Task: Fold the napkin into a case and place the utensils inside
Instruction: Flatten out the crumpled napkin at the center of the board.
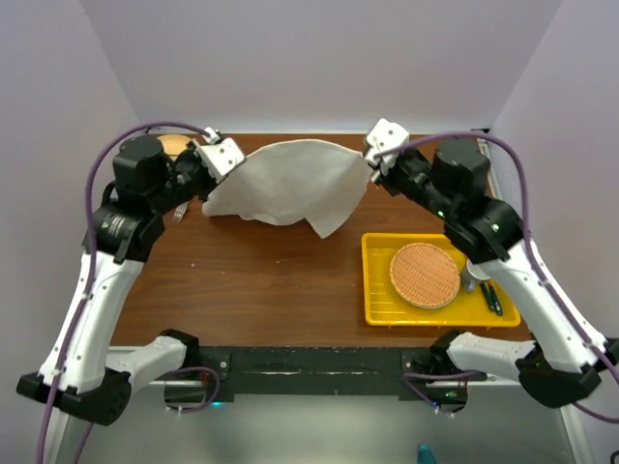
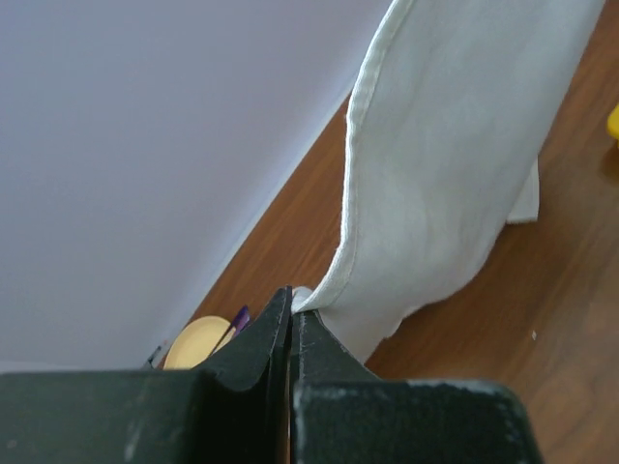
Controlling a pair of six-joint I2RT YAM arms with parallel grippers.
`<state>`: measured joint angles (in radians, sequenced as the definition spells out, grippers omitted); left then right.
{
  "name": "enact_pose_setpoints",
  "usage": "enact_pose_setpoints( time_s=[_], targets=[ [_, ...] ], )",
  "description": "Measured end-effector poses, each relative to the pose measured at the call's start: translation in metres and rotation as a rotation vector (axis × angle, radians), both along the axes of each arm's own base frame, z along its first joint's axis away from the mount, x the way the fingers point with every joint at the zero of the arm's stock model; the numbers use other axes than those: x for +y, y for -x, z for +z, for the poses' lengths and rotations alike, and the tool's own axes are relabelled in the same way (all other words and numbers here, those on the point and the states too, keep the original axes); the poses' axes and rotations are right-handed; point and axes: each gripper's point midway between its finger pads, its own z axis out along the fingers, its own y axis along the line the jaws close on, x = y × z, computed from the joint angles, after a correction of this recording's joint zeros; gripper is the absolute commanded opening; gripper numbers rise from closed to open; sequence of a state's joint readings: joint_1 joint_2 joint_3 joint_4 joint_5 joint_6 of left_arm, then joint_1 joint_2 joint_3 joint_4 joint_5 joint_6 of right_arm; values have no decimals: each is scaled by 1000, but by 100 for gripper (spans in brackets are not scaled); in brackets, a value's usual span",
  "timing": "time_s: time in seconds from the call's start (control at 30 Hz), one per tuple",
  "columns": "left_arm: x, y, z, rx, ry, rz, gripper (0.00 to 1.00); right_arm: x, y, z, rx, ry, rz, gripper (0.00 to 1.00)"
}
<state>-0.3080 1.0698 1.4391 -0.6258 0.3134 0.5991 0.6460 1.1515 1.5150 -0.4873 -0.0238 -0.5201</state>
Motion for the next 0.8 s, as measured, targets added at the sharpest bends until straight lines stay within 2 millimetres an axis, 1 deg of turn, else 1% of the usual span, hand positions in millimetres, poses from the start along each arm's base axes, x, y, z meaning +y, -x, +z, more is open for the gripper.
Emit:
enact_pose_setpoints(
  time_s=[0.07, 0.13, 0.17, 0.2, 0.3, 0.33, 0.37, 0.4, 0.43, 0.47, 0.53, 0.6, 0.63, 0.7, 0.77, 0.8],
  targets=[
    [7, 20, 15, -9, -2, -1, 0, 4, 27, 15, -11, -24, 94, 0],
    [14, 41, 36, -39, 6, 4, 0, 9, 52, 36, -33, -56, 186, 0],
    [19, 52, 50, -62, 13, 10, 0, 11, 63, 51, -53, -77, 228, 0],
    [23, 62, 69, -99, 24, 18, 0, 13, 72, 68, -78, -101, 262, 0],
    [33, 84, 118, -207, 64, 38, 0, 19, 86, 107, -133, -155, 328, 0],
    [36, 91, 134, -247, 77, 40, 0, 21, 90, 123, -158, -180, 350, 0],
    [39, 99, 146, -283, 90, 41, 0, 24, 92, 134, -177, -200, 366, 0],
    [40, 106, 154, -309, 98, 38, 0, 25, 94, 141, -187, -213, 379, 0],
    [41, 111, 158, -324, 102, 33, 0, 28, 95, 146, -194, -224, 390, 0],
    [42, 116, 159, -332, 105, 29, 0, 30, 96, 149, -199, -232, 400, 0],
    [43, 120, 156, -333, 105, 26, 0, 34, 92, 147, -185, -237, 402, 0],
    [43, 117, 149, -319, 100, 31, 0, 39, 86, 139, -165, -230, 395, 0],
    [43, 111, 144, -308, 96, 41, 0, 42, 79, 130, -147, -220, 378, 0],
    [41, 89, 123, -264, 76, 68, 0, 44, 64, 112, -111, -198, 331, 0],
    [38, 60, 95, -202, 47, 101, 0, 47, 34, 85, -61, -158, 230, 0],
    [36, 40, 76, -167, 26, 119, 0, 46, 18, 75, -42, -142, 180, 0]
  ],
)
